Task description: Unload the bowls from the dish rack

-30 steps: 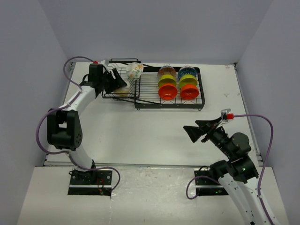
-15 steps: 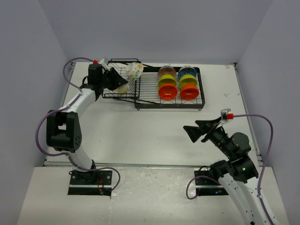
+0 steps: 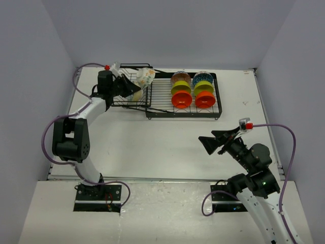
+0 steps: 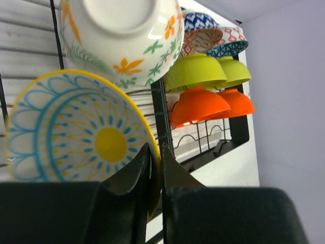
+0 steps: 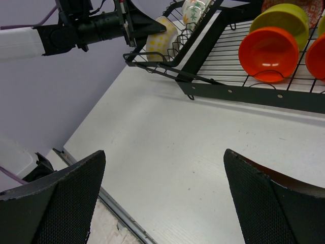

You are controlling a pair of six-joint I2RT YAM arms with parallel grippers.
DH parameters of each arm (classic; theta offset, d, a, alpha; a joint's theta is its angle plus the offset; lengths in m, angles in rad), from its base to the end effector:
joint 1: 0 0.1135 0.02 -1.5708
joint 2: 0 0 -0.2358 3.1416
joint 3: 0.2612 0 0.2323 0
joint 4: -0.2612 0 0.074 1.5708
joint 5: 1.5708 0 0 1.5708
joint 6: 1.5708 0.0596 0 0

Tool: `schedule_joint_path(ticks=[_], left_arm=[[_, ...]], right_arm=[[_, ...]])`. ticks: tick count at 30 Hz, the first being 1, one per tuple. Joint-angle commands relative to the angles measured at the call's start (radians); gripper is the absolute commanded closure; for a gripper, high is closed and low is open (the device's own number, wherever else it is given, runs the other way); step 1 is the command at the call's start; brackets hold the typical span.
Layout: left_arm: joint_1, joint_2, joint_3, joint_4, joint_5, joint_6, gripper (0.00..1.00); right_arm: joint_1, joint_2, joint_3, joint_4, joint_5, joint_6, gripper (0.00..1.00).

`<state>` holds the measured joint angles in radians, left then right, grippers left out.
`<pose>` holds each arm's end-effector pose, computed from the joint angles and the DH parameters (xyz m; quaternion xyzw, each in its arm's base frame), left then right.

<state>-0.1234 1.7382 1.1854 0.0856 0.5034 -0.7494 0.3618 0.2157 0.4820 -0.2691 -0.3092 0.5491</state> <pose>0.3879 -0.0771 0.2224 -0.1297 0.8249 -0.4068 0.3705 0.1069 0.0598 0.2805 -0.0428 0.7068 0.4048 0.5786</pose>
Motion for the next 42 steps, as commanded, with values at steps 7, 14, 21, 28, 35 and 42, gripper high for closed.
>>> schedule_joint_path(ticks=[7,14,21,28,35,42], left_arm=[[-0.01,0.024,0.04,-0.084,-0.065,0.077,1.0],[-0.013,-0.049,0.077,-0.159,-0.071,0.11,1.0],[-0.013,-0.166,0.103,-0.13,-0.016,0.084,1.0],[-0.013,-0.288,0.135,-0.076,-0.072,0.061,1.0],[-0.013,-0.37,0.278,-0.415,-0.718,0.137,1.0],[-0.013,-0.396,0.18,-0.678,-1.045,0.045,1.0]], right_arm=[[0.005,0.005,-0.005,0.025,-0.022,-0.014,0.01],[0.005,0.004,-0.006,0.027,-0.018,-0.014,0.01],[0.005,0.004,-0.006,0.027,-0.016,-0.014,0.01],[0.005,-0.001,-0.003,0.024,-0.014,-0.014,0.01],[0.005,-0.001,-0.006,0.025,-0.018,-0.015,0.01],[0.005,-0.007,-0.008,0.025,-0.014,-0.018,0.01]])
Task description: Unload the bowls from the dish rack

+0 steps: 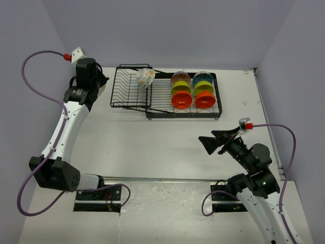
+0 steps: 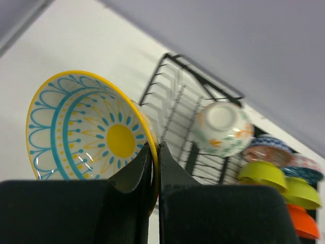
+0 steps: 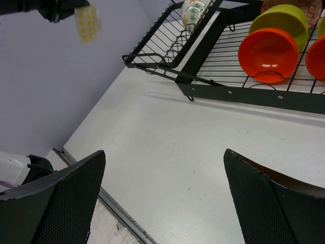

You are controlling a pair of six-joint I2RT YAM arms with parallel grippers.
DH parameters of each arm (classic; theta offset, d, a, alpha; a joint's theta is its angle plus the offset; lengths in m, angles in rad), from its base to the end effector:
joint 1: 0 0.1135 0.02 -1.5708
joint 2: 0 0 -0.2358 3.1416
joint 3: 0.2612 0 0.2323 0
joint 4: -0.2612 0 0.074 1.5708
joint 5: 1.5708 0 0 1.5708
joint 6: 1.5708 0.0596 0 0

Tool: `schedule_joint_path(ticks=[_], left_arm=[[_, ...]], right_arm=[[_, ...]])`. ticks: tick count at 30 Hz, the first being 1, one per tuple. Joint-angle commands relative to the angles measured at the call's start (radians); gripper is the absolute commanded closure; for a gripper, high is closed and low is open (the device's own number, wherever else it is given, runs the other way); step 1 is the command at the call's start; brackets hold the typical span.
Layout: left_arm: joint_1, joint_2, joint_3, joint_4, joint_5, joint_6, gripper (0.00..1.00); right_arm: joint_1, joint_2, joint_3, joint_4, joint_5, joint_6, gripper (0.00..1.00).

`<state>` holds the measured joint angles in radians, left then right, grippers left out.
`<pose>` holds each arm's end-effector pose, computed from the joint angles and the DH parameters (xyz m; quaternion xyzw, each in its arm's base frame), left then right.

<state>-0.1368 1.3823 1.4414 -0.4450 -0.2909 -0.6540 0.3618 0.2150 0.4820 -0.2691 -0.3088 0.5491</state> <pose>0.3171 -0.0264 0.3689 -0.2881 0.7728 -0.1019 0.5562 0.1068 0.0598 0.2806 -0.0427 0.7065 0.4048 0.5789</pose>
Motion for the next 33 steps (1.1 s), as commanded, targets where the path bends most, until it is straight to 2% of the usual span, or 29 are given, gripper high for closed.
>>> schedule_joint_path(ticks=[1,6,10,13,20,25,27,28,29,31,32,33], left_arm=[[0.0,-0.054,-0.117,-0.153,-0.279,-0.068,1.0],[0.002,-0.068,-0.392,-0.155,-0.366,-0.22,1.0],[0.003,0.009,-0.501,-0.15,-0.393,-0.289,1.0],[0.006,0.069,-0.506,-0.133,-0.387,-0.285,1.0],[0.005,0.259,-0.441,-0.228,-0.415,-0.32,1.0],[0.005,0.227,-0.464,-0.207,-0.399,-0.311,1.0],[0.005,0.198,-0.469,-0.187,-0.375,-0.296,0.93],[0.005,0.164,-0.47,-0.178,-0.358,-0.277,0.82],[0.005,0.15,-0.47,-0.164,-0.347,-0.269,0.56],[0.005,0.104,-0.475,-0.147,-0.327,-0.236,0.5],[0.005,0.089,-0.475,-0.138,-0.315,-0.231,0.4],[0.005,0.061,-0.475,-0.138,-0.309,-0.222,0.35]], right_arm=[[0.005,-0.006,-0.01,0.025,-0.015,-0.017,0.01],[0.005,-0.009,-0.011,0.027,-0.019,-0.017,0.01],[0.005,-0.009,-0.013,0.03,-0.024,-0.017,0.01],[0.005,-0.008,-0.014,0.031,-0.024,-0.017,0.01],[0.005,-0.008,-0.019,0.036,-0.027,-0.017,0.01],[0.005,-0.006,-0.02,0.037,-0.029,-0.017,0.01],[0.003,-0.005,-0.019,0.037,-0.029,-0.017,0.01],[0.003,-0.006,-0.019,0.037,-0.027,-0.017,0.01],[0.005,-0.006,-0.02,0.037,-0.029,-0.017,0.01],[0.005,-0.008,-0.022,0.037,-0.027,-0.015,0.01],[0.005,-0.008,-0.023,0.039,-0.026,-0.015,0.01],[0.005,-0.006,-0.023,0.041,-0.027,-0.015,0.01]])
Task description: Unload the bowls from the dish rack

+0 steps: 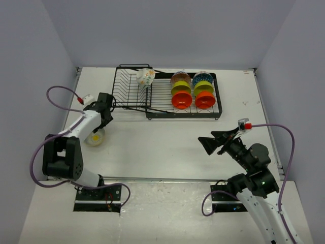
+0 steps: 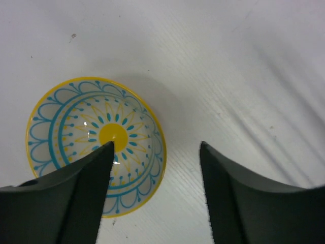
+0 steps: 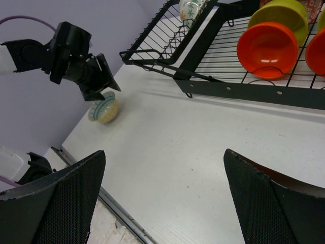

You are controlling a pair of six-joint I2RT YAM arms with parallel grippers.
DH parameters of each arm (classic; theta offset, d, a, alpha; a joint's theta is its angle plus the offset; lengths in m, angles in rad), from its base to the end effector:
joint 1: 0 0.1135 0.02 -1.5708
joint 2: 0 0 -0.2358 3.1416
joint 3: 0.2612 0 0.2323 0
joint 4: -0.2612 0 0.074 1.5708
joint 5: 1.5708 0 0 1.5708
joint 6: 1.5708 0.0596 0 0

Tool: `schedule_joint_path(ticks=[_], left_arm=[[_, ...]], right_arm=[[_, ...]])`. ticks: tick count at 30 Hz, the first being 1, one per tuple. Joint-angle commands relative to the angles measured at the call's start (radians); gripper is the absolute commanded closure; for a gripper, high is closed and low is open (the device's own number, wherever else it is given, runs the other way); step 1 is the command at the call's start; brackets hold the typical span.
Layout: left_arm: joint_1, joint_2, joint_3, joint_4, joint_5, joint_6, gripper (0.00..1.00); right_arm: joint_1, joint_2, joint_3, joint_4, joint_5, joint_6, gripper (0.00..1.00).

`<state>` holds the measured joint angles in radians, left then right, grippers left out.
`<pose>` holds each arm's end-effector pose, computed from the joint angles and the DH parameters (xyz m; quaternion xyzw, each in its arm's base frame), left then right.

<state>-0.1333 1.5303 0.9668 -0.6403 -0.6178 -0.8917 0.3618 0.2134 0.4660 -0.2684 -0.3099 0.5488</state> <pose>0.2783 -0.0025 0.1655 -0.3983 0.8496 0.1753 0.2981 0.1082 0.0604 0.2755 -0.0420 0.7112 0.4036 0.5741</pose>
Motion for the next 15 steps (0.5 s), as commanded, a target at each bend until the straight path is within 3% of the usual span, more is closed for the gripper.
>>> schedule_joint_path(ticks=[1,6,8,12,15], left_arm=[[0.001,-0.1,0.001,0.057,0.026,0.019,0.27],[0.001,-0.229,0.032,0.024,0.085,0.053,0.16],[0.0,-0.309,0.032,0.027,0.153,0.095,0.01],[-0.003,-0.609,0.027,0.053,0.298,0.224,0.0],[-0.003,-0.771,0.02,0.086,0.473,0.336,0.0]], right_arm=[[0.003,-0.003,-0.007,0.041,-0.028,-0.015,0.01],[0.005,0.015,-0.009,0.051,-0.037,-0.015,0.01],[0.005,0.033,-0.007,0.061,-0.06,-0.015,0.01],[0.005,0.095,0.0,0.124,-0.127,0.051,0.01],[0.005,0.203,0.0,0.26,-0.211,0.141,0.01]])
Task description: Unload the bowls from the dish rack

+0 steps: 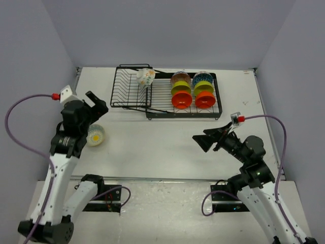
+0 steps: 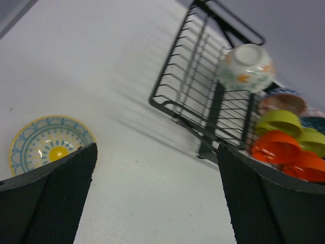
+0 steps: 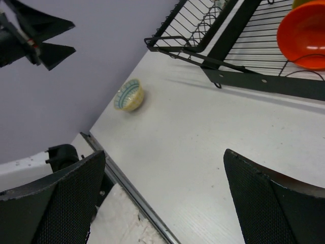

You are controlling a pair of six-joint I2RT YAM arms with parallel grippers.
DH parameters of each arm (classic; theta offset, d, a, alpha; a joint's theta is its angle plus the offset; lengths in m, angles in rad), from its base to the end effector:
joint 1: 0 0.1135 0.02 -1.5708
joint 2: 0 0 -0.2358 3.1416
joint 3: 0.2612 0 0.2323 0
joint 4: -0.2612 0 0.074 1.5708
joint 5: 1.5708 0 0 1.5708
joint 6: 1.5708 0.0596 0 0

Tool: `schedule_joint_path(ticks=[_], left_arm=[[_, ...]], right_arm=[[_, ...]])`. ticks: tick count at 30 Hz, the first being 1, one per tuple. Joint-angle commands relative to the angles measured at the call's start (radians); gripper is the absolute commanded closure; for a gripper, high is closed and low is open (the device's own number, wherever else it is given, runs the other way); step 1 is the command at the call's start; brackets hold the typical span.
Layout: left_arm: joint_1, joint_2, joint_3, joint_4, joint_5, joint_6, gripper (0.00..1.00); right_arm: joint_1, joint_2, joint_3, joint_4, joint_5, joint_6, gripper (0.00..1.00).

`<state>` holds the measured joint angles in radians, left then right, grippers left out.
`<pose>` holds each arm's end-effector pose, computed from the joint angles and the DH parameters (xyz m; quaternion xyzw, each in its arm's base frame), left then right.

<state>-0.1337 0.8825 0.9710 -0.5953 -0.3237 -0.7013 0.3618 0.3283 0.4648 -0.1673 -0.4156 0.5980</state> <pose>0.2033 -0.0082 0.3119 -0.3166 0.7936 -0.0760 0.5139 0.1219 0.0719 0.2755 -0.0598 0.7145 0.4459 0.5358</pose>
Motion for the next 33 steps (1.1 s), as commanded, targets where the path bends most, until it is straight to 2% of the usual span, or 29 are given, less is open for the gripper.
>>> schedule_joint_path(ticks=[1,4,8,10,14,19,21,27,33], left_arm=[[-0.003,-0.148,0.027,0.029,0.254,0.17,0.0],[-0.003,-0.207,0.066,-0.046,0.284,0.223,0.0],[-0.003,-0.305,0.025,-0.049,0.192,0.252,0.0],[-0.003,-0.333,-0.049,-0.026,0.127,0.253,0.0],[-0.003,-0.355,-0.118,-0.041,0.058,0.261,0.0],[-0.003,-0.424,-0.152,0.002,0.112,0.255,0.0],[-0.003,-0.465,-0.16,0.006,0.114,0.253,0.0],[-0.003,-0.571,-0.178,0.02,0.107,0.25,0.0],[-0.003,-0.58,-0.183,0.032,0.121,0.256,0.0]], right_arm=[[0.005,0.128,0.002,0.216,-0.118,0.118,0.01],[0.006,0.348,0.058,0.432,-0.152,0.186,0.01],[0.006,0.69,0.274,0.45,-0.129,0.181,0.01],[0.006,0.881,0.405,0.471,-0.095,0.195,0.01],[0.006,1.182,0.662,0.473,-0.15,0.197,0.01],[0.008,1.513,0.964,0.473,-0.144,0.221,0.01],[0.008,1.589,1.079,0.444,-0.115,0.224,0.01],[0.011,1.77,1.259,0.434,-0.088,0.223,0.01],[0.017,1.927,1.429,0.381,-0.17,0.229,0.01]])
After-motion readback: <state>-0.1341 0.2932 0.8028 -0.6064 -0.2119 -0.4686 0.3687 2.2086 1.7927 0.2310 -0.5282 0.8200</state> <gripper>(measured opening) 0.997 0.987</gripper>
